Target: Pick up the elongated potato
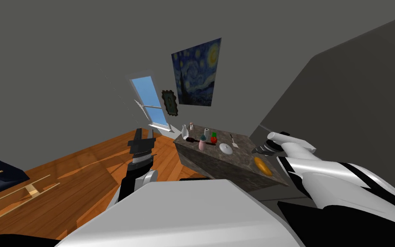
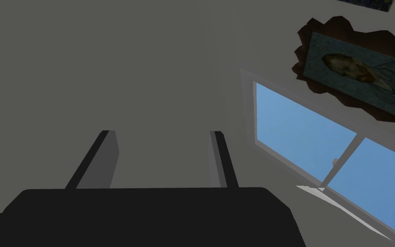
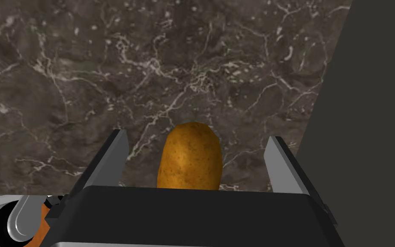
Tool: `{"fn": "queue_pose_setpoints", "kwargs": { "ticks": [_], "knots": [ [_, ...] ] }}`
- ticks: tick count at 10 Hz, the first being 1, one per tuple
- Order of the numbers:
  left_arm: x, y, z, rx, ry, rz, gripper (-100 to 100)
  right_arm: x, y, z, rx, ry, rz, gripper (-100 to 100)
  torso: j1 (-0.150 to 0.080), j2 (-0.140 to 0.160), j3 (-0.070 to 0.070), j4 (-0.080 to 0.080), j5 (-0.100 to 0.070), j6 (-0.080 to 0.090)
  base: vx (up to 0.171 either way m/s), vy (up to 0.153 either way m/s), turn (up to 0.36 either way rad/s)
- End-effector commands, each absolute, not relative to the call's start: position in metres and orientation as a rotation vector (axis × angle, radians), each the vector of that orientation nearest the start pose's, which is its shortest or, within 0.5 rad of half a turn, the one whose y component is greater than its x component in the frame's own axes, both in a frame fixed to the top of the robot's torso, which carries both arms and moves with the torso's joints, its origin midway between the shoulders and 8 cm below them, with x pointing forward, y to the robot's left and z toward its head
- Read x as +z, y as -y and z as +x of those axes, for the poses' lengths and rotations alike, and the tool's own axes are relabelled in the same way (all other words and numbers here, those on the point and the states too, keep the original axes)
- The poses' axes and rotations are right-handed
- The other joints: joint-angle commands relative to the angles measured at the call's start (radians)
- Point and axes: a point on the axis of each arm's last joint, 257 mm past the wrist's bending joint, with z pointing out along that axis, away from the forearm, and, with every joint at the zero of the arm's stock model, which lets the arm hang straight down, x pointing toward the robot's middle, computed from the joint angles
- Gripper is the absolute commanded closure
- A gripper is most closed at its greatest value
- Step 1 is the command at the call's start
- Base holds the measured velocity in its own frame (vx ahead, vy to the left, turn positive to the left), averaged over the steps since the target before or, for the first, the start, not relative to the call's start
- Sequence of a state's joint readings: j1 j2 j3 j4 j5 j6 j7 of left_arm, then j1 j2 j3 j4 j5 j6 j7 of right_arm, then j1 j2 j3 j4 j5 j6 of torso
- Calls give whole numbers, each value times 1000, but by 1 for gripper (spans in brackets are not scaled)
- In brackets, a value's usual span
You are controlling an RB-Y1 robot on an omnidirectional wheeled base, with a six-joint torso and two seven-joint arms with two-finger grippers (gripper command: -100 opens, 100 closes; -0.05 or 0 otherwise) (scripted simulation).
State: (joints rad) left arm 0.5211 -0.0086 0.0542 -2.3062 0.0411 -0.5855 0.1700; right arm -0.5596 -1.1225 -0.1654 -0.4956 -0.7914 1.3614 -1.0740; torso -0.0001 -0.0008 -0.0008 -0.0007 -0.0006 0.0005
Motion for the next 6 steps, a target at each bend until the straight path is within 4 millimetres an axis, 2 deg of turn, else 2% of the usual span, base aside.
{"fn": "queue_pose_setpoints", "kwargs": {
  "ticks": [1, 2, 3, 4, 5, 6],
  "knots": [
    [46, -300, 317, -1445, -470, -657, 0, -267, 689, 324, -238, -521, -3200, -100, 0, 0, 0, 0, 0, 0, 13, 10, -17],
    [46, -300, 317, -1445, -470, -657, 0, -295, 678, 293, -97, -584, -3158, -100, 0, 0, 0, 0, 0, -1, 8, -7, -22],
    [46, -300, 317, -1445, -470, -657, 0, -295, 678, 293, -97, -584, -3158, -100, -1, 0, 0, 0, 0, 0, 5, -11, -12],
    [46, -300, 317, -1445, -470, -657, 0, -305, 673, 284, -54, -596, -3145, -100, -2, 1, 1, 0, 0, 0, 2, -16, -10],
    [46, -300, 317, -1445, -470, -657, 0, -298, 678, 296, -93, -523, -3189, -100, -2, 2, 1, 0, 0, 0, -3, -10, -12],
    [46, -300, 317, -1445, -470, -657, 0, -295, 676, 301, -107, -530, -3180, -100, -2, 1, 1, 0, 0, -1, 0, 0, 0]
  ]
}}
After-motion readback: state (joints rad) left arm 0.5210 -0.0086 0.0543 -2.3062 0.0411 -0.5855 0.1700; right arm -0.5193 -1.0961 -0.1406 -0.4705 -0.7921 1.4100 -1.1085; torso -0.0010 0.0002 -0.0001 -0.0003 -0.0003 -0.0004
